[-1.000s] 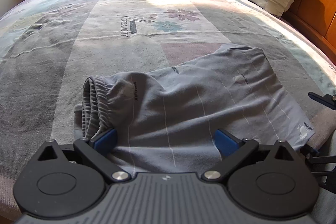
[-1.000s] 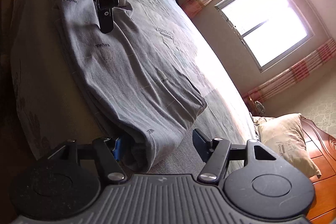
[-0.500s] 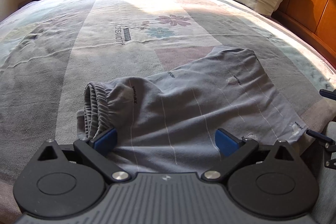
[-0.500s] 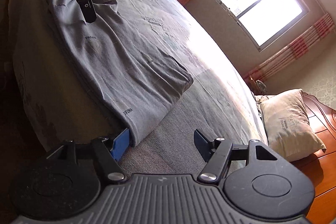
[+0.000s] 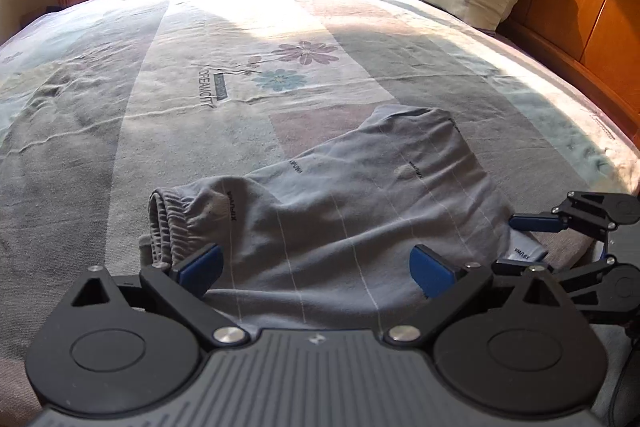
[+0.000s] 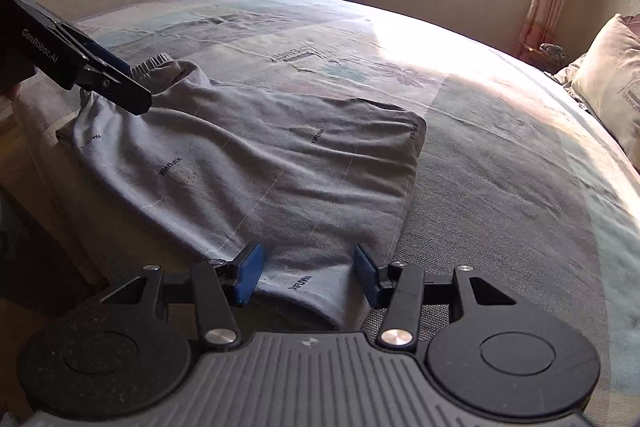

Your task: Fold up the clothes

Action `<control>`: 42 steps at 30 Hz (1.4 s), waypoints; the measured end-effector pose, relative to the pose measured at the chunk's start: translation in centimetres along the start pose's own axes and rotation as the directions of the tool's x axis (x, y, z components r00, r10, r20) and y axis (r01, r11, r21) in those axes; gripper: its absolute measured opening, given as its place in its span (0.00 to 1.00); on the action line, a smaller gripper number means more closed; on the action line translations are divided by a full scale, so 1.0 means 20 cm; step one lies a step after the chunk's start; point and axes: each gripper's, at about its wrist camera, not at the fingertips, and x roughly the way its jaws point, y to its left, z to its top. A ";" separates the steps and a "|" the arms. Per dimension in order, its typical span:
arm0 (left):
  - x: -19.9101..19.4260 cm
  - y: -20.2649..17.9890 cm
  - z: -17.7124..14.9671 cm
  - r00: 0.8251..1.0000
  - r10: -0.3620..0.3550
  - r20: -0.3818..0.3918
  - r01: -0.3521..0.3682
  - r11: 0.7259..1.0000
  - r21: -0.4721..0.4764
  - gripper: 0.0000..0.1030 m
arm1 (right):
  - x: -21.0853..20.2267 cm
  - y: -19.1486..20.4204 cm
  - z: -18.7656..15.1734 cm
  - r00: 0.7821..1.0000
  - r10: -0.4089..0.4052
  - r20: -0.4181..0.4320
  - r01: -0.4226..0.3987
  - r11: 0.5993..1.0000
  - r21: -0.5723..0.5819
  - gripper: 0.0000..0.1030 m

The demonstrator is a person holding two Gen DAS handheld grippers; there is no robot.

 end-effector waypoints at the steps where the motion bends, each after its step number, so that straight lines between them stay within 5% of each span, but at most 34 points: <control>1: 0.02 -0.05 0.05 0.999 -0.049 -0.004 0.049 0.999 0.002 0.96 | -0.01 0.00 -0.02 1.000 0.001 0.007 -0.001 1.000 0.008 0.54; 4: 0.12 -0.22 0.19 0.977 -0.214 -0.018 0.214 0.977 -0.002 0.96 | -0.02 0.02 -0.04 0.999 -0.010 0.033 0.010 1.000 0.003 0.55; 7: 0.28 -0.36 0.31 0.933 -0.359 -0.035 0.358 0.933 -0.033 0.97 | -0.03 0.00 -0.06 0.998 -0.003 0.061 0.001 1.000 0.023 0.55; 16: 0.89 -0.43 0.43 0.908 -0.404 -0.109 0.373 0.900 -0.227 0.98 | -0.03 -0.05 -0.09 0.992 0.055 0.114 -0.062 0.997 0.055 0.63; 25: 0.80 -0.35 0.48 0.919 -0.394 0.015 0.382 0.878 -0.289 0.99 | -0.04 -0.05 -0.10 0.988 0.083 0.133 -0.091 0.994 0.060 0.71; 28: 0.90 -0.32 0.48 0.949 -0.314 -0.036 0.287 0.902 -0.322 0.99 | -0.04 -0.04 -0.10 0.987 0.090 0.133 -0.099 0.993 0.061 0.76; 30: 0.90 -0.32 0.50 0.950 -0.311 -0.033 0.283 0.899 -0.334 0.98 | -0.04 -0.03 -0.09 0.988 0.088 0.128 -0.096 0.994 0.054 0.77; 35: 0.62 -0.31 0.55 0.950 -0.311 -0.015 0.298 0.922 -0.247 0.99 | -0.03 -0.02 -0.07 0.990 0.092 0.108 -0.098 0.994 0.053 0.83; 39: 0.37 -0.21 0.49 0.970 -0.238 -0.038 0.227 0.955 -0.192 0.99 | -0.01 0.02 -0.05 0.992 0.099 0.076 -0.103 0.993 0.051 1.00; 42: 0.23 -0.10 0.35 0.987 -0.154 -0.051 0.144 0.975 -0.167 0.99 | -0.01 0.01 -0.04 0.993 0.104 0.061 -0.110 0.989 0.094 1.00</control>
